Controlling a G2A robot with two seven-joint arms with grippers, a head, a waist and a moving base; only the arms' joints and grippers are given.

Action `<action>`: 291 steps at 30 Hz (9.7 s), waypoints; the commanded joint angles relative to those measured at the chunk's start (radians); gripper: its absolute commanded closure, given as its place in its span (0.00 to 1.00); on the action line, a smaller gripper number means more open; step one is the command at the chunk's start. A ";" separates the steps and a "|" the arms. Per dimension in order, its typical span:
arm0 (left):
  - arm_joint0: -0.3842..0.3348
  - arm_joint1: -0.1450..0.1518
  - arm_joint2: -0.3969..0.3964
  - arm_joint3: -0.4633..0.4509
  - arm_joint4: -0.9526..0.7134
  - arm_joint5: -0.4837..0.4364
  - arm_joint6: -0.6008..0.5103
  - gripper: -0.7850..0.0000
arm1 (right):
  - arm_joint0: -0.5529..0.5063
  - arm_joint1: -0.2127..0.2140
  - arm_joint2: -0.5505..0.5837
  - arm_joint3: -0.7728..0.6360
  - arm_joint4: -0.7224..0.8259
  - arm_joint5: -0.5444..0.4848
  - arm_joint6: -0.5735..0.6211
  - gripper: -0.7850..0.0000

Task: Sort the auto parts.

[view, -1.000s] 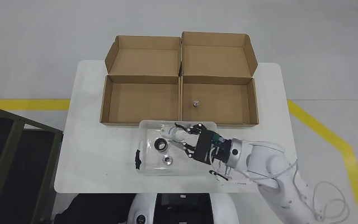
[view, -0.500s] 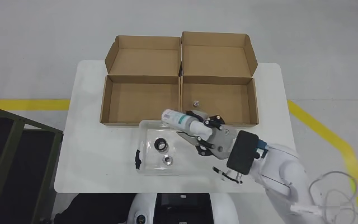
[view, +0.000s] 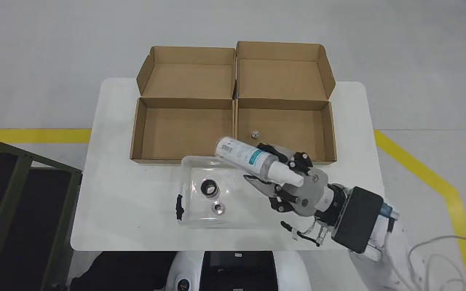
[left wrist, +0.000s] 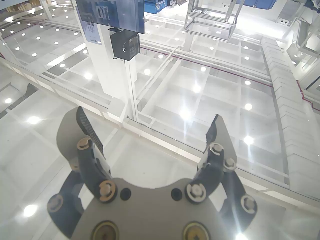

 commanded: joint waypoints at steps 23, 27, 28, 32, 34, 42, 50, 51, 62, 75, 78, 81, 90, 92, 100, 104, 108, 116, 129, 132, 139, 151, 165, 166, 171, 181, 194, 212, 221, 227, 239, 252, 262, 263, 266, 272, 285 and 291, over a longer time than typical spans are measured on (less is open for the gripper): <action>0.000 0.000 0.000 0.000 0.000 0.000 0.000 0.00 | 0.050 -0.004 -0.036 0.095 0.000 -0.063 0.098 1.00; 0.000 0.000 0.000 0.000 0.000 0.000 0.000 0.00 | 0.067 -0.005 -0.040 0.110 -0.011 -0.039 0.157 1.00; 0.000 0.000 0.000 0.000 0.000 0.000 0.000 0.00 | 0.070 -0.005 -0.041 0.115 -0.013 -0.031 0.172 1.00; 0.000 0.000 0.000 0.000 0.000 0.000 0.000 0.00 | 0.075 -0.007 -0.045 0.144 -0.010 -0.011 0.215 1.00; 0.000 0.000 0.000 0.000 0.000 0.000 0.000 0.00 | 0.082 -0.007 -0.042 0.152 -0.017 -0.004 0.243 1.00; 0.000 0.000 0.000 0.000 0.000 0.000 0.000 0.00 | 0.131 -0.006 -0.016 0.206 -0.045 0.045 0.395 1.00; 0.000 0.000 0.000 0.000 0.000 0.000 0.000 0.00 | 0.148 -0.004 0.000 0.258 -0.075 0.072 0.484 1.00; 0.000 0.000 0.000 0.000 0.000 0.000 0.000 0.00 | 0.147 -0.003 0.006 0.270 -0.072 0.076 0.492 1.00; 0.000 0.000 0.000 0.000 0.000 0.000 0.000 0.00 | 0.193 -0.002 0.026 0.413 -0.007 0.076 0.602 1.00; 0.000 0.000 0.000 0.000 0.000 0.000 0.000 0.00 | 0.307 -0.013 -0.023 0.562 0.003 0.100 0.705 1.00; 0.000 0.000 0.000 0.000 0.000 0.000 0.000 0.00 | 0.321 -0.016 -0.036 0.591 0.011 0.103 0.712 1.00; 0.000 0.000 0.000 0.000 0.000 0.000 0.000 0.00 | 0.331 -0.019 -0.048 0.616 0.015 0.106 0.716 1.00; 0.000 0.000 0.000 0.000 0.000 0.000 0.000 0.00 | 0.372 -0.027 -0.077 0.684 0.034 0.105 0.723 0.91; 0.000 0.000 0.000 0.000 0.000 0.000 0.000 0.00 | 0.384 -0.029 -0.085 0.702 0.039 0.105 0.728 0.82; 0.000 0.000 0.000 0.000 0.000 0.000 0.000 0.00 | 0.419 -0.039 -0.119 0.756 0.055 0.111 0.738 0.63; 0.000 0.000 0.000 0.000 0.000 0.000 0.000 0.00 | 0.427 -0.042 -0.127 0.777 0.058 0.112 0.734 0.55; 0.000 0.000 0.000 0.000 0.000 0.000 0.000 0.00 | 0.431 -0.043 -0.130 0.786 0.064 0.115 0.731 0.52; 0.000 0.000 0.000 0.000 0.000 0.000 0.000 0.00 | 0.404 -0.034 -0.091 0.682 0.039 0.122 0.714 0.13; 0.000 0.000 0.000 0.000 0.000 0.000 0.000 0.00 | 0.254 -0.008 -0.009 0.372 0.046 0.039 0.699 0.00; 0.000 0.000 0.000 0.000 0.000 0.000 0.000 0.00 | 0.233 -0.005 -0.025 0.316 0.041 0.002 0.708 0.00; 0.000 0.000 0.000 0.000 0.000 0.000 0.000 0.00 | 0.198 -0.004 -0.097 0.244 0.009 -0.051 0.752 0.00; 0.000 0.000 0.000 0.000 0.000 0.000 0.000 0.00 | 0.200 -0.003 -0.188 0.228 -0.064 -0.093 0.873 0.02; 0.000 0.000 0.000 0.000 0.000 0.000 0.000 0.00 | 0.286 -0.019 -0.305 0.364 -0.015 -0.150 0.964 0.11; 0.000 0.000 0.000 0.000 0.000 0.000 0.000 0.00 | 0.287 -0.019 -0.310 0.367 -0.015 -0.152 0.969 0.11; 0.000 0.000 0.000 0.000 0.000 0.000 0.000 0.00 | 0.292 -0.021 -0.338 0.381 -0.007 -0.171 0.995 0.14; 0.000 0.000 0.000 0.000 0.000 0.000 0.000 0.00 | 0.328 -0.031 -0.402 0.437 0.018 -0.188 1.015 0.22; 0.000 0.000 0.000 0.000 0.000 0.000 0.000 0.00 | 0.393 -0.058 -0.503 0.531 0.062 -0.194 1.020 0.30; 0.000 0.000 0.000 0.000 0.000 0.000 0.000 0.00 | 0.420 -0.071 -0.541 0.564 0.087 -0.195 0.987 0.49; 0.000 0.000 0.000 0.000 0.000 0.000 0.000 0.00 | 0.420 -0.072 -0.548 0.568 0.070 -0.191 0.972 0.51; 0.000 0.000 0.000 0.000 0.000 0.000 0.000 0.00 | 0.424 -0.073 -0.551 0.581 0.052 -0.196 0.954 0.55; 0.000 0.000 0.000 0.000 0.000 0.000 0.000 0.00 | 0.428 -0.076 -0.562 0.604 0.019 -0.202 0.921 0.78; 0.000 0.000 0.000 0.000 0.000 0.000 0.000 0.00 | 0.409 -0.061 -0.521 0.496 0.030 -0.223 0.934 1.00; 0.000 0.000 0.000 0.000 0.000 0.000 0.000 0.00 | 0.367 -0.036 -0.451 0.360 0.063 -0.230 0.957 1.00; 0.000 0.000 0.000 0.000 0.000 0.000 0.000 0.00 | 0.363 -0.033 -0.443 0.349 0.062 -0.226 0.954 1.00; 0.000 0.000 0.000 0.000 0.000 0.000 0.000 0.00 | 0.347 -0.028 -0.428 0.333 0.036 -0.200 0.960 1.00; 0.000 0.000 0.000 0.000 0.000 0.000 0.000 0.00 | 0.350 -0.025 -0.414 0.365 0.042 -0.208 0.926 1.00; 0.000 0.000 0.000 0.000 0.000 0.000 0.000 0.00 | 0.381 -0.037 -0.433 0.419 0.005 -0.123 0.894 0.00; 0.000 0.000 0.000 0.000 0.000 0.000 0.000 0.00 | 0.381 -0.038 -0.431 0.425 -0.006 -0.107 0.884 0.00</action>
